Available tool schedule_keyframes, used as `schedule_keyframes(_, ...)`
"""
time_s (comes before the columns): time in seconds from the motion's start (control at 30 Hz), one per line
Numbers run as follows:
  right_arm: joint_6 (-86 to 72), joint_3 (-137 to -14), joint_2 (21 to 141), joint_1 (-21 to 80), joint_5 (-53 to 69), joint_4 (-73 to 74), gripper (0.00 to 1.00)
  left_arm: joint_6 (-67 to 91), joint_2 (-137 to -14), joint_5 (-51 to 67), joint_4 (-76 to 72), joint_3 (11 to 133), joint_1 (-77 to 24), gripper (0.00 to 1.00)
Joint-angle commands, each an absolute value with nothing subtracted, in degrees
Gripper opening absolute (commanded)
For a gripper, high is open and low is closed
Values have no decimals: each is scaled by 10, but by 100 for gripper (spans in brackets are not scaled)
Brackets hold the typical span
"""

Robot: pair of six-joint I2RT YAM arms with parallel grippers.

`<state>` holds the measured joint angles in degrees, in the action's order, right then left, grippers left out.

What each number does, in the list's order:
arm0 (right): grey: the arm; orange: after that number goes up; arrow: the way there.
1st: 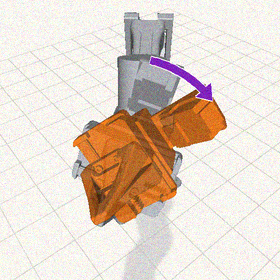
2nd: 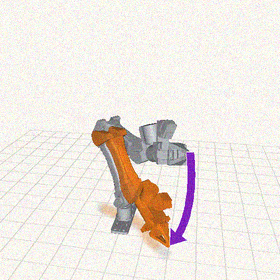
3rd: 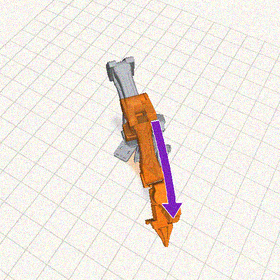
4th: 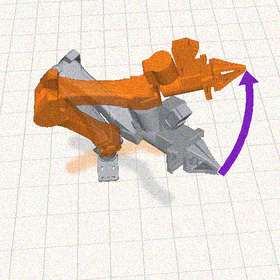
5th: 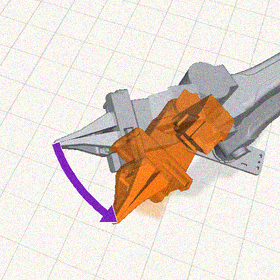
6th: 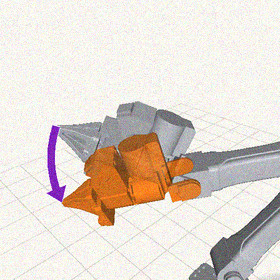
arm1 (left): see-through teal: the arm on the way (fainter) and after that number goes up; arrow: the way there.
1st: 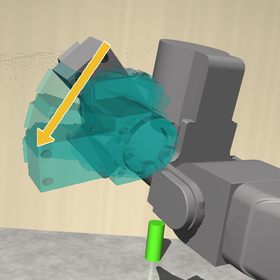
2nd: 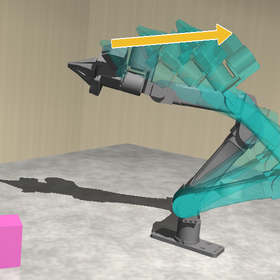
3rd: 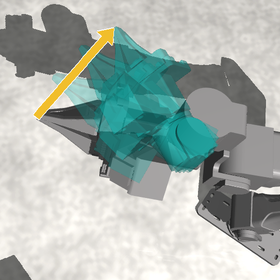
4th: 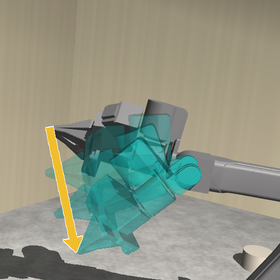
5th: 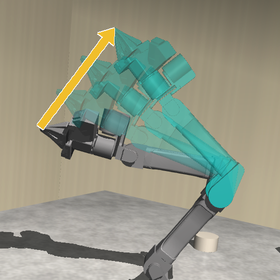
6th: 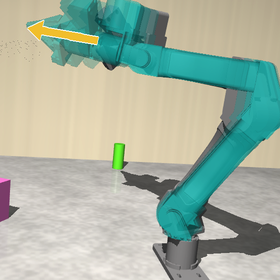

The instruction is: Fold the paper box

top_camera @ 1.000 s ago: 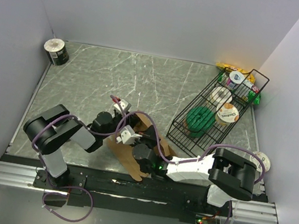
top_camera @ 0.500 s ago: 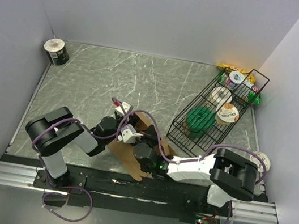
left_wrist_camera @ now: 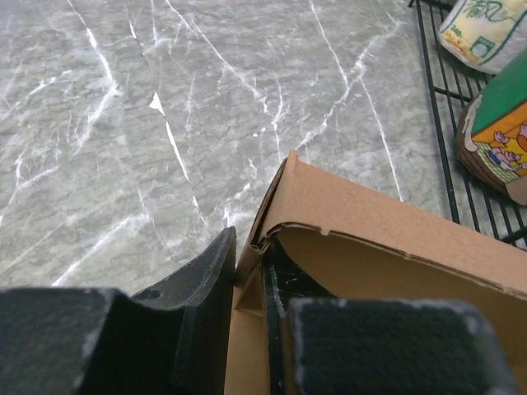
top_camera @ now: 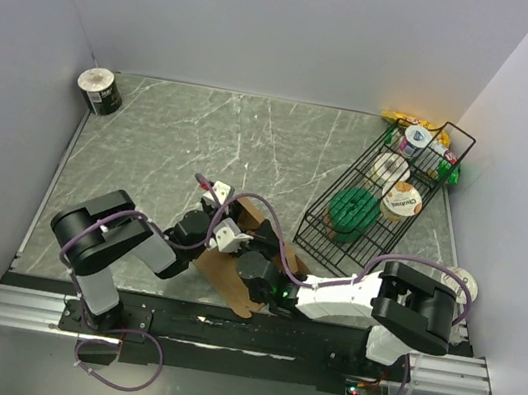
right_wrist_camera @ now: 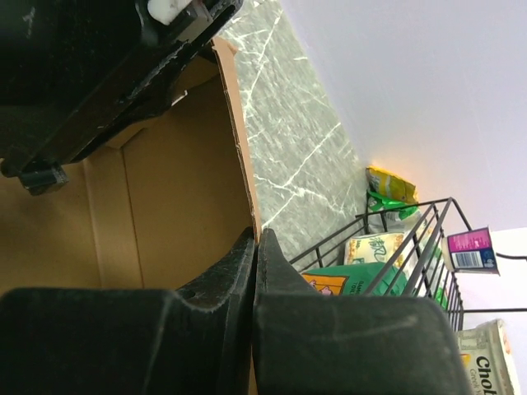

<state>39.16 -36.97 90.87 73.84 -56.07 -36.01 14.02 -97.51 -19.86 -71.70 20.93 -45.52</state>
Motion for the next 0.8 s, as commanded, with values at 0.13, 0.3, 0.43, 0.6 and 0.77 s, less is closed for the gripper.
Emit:
schedule_keyframes(0.13,316,-348,915,735,-495,-313,0,58,-1007,-395,-756,248,-475,1)
schedule_keyframes(0.3,315,-346,917,734,-496,-316,0,42,-1012,-406,-775,243,-483,1)
schedule_keyframes(0.43,311,-349,915,733,-493,-315,0,6,-1033,-410,-820,243,-492,1)
schedule_keyframes(0.6,307,-350,917,730,-492,-310,0,49,-1004,-357,-801,225,-492,25)
schedule_keyframes(0.77,303,-351,919,731,-493,-309,0,94,-951,-328,-746,202,-492,66)
